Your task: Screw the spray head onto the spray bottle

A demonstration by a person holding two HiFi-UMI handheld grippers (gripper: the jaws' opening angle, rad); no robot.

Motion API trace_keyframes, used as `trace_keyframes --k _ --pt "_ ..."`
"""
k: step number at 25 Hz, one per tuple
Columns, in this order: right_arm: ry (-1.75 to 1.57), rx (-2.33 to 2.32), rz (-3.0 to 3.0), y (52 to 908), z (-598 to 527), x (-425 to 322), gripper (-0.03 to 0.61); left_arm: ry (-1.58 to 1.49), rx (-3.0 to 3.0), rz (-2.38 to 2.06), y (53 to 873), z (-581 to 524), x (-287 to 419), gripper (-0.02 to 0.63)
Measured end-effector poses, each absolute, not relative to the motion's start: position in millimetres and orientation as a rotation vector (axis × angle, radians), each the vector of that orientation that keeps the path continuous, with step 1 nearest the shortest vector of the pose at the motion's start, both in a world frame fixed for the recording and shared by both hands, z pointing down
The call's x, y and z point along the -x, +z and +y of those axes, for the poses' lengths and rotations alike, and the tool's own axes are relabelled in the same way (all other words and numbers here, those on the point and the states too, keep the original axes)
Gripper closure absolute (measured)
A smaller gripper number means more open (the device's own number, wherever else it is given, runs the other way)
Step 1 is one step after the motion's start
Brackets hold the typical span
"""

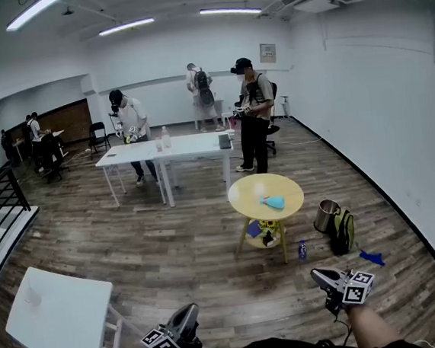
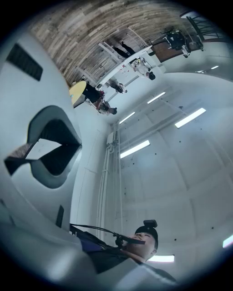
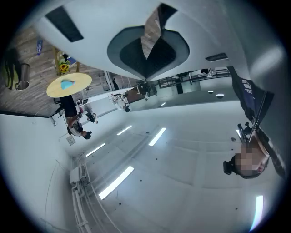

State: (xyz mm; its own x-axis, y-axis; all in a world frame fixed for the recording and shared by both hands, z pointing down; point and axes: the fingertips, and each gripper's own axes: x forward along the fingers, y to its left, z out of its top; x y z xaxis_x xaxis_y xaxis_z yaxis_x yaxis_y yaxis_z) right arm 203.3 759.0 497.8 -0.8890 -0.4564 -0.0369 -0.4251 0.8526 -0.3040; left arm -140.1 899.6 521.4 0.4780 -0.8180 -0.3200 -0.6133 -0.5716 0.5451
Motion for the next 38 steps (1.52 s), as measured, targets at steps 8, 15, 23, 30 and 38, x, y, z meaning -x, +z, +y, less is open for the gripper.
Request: trace_keyframes --k 8,15,23,30,38 --pt "-0.431 0.697 2.928 500 757 -207 0.557 -0.799 -2.367 -1.204 528 901 139 0.604" --pt "-0.449 0.707 2.937 505 751 -206 0.558 -0.811 -2.359 -1.194 530 899 139 0.604" --pt "-0.510 0.748 2.912 518 732 -179 0.554 -0.835 -2.345 -1.165 548 890 163 0.604" --pt "-0.537 0.747 2.934 522 705 -188 0.552 -0.845 -2.317 -1.125 549 849 143 0.604" --pt "-0.622 0.762 2.869 554 612 -221 0.551 -0.791 -2.314 -1.098 555 754 111 0.606"
